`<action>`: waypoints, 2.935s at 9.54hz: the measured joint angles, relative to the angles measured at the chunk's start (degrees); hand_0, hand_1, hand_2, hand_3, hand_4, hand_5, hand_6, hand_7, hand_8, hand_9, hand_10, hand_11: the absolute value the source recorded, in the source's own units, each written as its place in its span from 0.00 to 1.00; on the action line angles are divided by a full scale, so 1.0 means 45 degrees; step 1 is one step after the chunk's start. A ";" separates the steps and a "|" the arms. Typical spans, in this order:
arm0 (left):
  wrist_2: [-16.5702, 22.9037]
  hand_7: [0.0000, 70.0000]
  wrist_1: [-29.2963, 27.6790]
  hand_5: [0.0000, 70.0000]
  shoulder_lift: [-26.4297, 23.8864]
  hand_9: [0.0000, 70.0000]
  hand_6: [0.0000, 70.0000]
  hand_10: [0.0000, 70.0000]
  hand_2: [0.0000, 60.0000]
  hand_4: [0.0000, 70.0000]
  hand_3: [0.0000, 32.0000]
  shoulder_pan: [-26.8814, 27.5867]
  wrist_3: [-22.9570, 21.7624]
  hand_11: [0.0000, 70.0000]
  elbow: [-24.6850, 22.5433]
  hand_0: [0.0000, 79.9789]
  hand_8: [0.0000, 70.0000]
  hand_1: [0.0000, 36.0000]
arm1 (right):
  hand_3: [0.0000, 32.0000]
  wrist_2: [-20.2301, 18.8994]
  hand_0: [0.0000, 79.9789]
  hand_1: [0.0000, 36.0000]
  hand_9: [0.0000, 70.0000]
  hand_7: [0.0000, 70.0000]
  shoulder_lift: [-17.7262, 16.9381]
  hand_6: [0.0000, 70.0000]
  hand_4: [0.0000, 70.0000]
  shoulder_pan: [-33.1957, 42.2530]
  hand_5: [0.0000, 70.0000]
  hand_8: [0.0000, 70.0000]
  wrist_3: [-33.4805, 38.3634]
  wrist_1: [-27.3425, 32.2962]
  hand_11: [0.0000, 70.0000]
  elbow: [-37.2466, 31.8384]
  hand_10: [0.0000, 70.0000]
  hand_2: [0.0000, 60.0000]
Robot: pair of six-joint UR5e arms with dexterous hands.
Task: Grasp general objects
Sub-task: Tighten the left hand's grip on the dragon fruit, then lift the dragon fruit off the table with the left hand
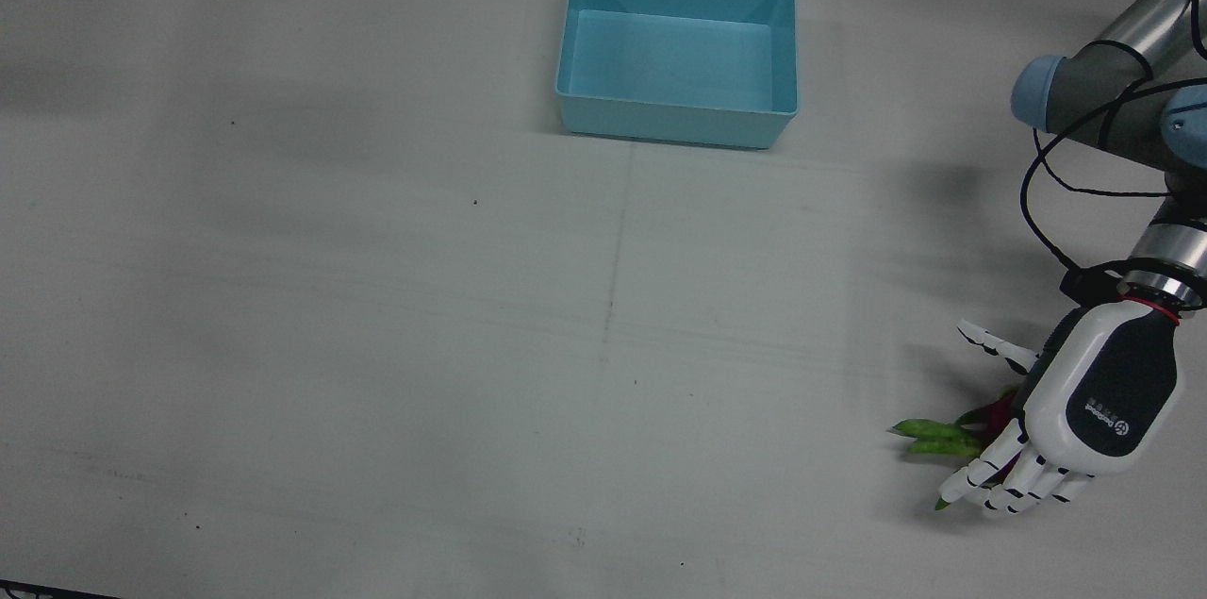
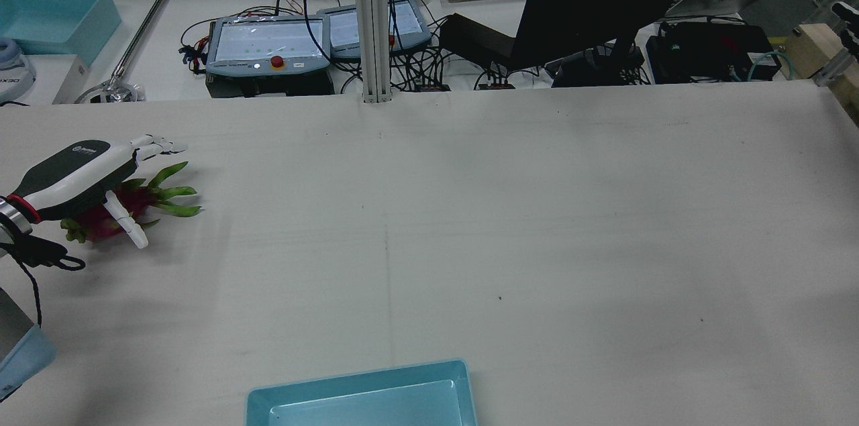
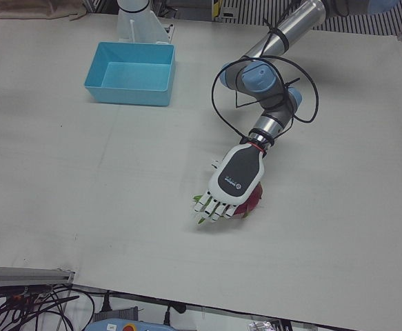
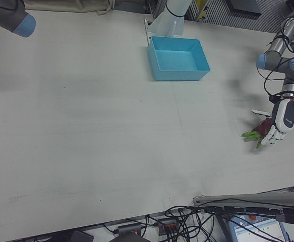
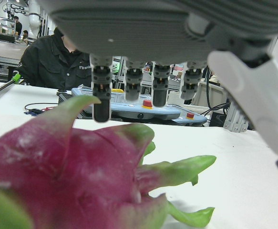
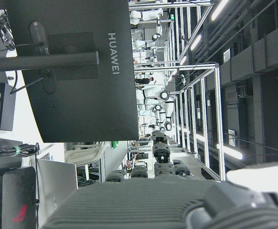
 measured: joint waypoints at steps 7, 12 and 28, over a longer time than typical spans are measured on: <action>0.0116 0.19 0.0463 0.10 0.0087 0.02 0.00 0.00 0.17 0.00 1.00 -0.0010 0.1081 0.00 -0.0054 0.59 0.00 0.38 | 0.00 0.0000 0.00 0.00 0.00 0.00 0.0000 0.00 0.00 0.0004 0.00 0.00 0.0000 0.0000 0.00 0.0013 0.00 0.00; 0.0115 0.29 0.0611 0.12 0.0094 0.04 0.00 0.00 0.20 0.00 1.00 0.0096 0.2162 0.00 0.0379 0.58 0.07 0.33 | 0.00 0.0000 0.00 0.00 0.00 0.00 0.0000 0.00 0.00 0.0004 0.00 0.00 0.0000 0.0000 0.00 -0.0002 0.00 0.00; 0.0117 1.00 0.0216 1.00 -0.0043 1.00 1.00 1.00 0.82 1.00 0.00 0.0068 0.2144 1.00 0.1179 0.53 1.00 0.00 | 0.00 0.0000 0.00 0.00 0.00 0.00 0.0000 0.00 0.00 0.0004 0.00 0.00 0.0000 0.0000 0.00 -0.0003 0.00 0.00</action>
